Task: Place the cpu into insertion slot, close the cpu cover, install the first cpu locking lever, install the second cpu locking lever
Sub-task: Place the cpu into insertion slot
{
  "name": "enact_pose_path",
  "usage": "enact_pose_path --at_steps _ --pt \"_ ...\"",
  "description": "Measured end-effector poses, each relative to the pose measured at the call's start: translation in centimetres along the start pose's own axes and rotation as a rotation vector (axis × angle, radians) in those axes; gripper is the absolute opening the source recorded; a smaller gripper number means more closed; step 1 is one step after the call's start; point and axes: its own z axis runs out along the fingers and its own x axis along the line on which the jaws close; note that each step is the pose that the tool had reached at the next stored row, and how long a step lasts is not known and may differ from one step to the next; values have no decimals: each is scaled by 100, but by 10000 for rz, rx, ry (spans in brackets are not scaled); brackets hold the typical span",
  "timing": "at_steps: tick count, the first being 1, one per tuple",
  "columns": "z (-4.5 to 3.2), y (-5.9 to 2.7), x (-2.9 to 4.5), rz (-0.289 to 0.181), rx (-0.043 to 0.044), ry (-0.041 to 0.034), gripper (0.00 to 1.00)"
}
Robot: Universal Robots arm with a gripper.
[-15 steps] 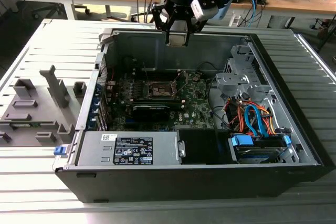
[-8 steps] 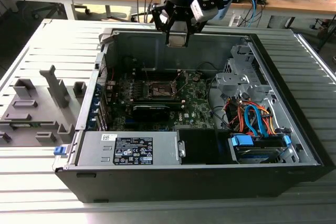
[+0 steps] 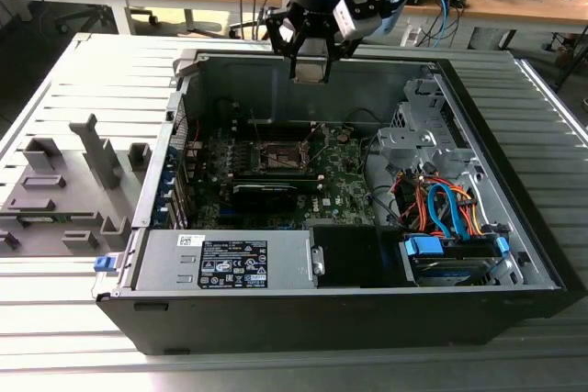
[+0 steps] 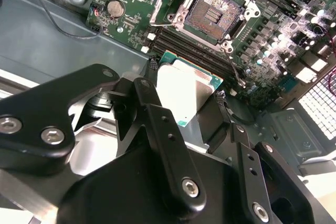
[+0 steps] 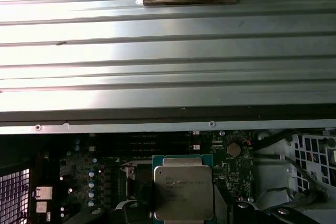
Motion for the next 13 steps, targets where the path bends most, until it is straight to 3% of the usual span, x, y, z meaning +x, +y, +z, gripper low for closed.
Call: enact_pose_path --at_steps 13 --pt "42 -9 -1 0 0 0 54"
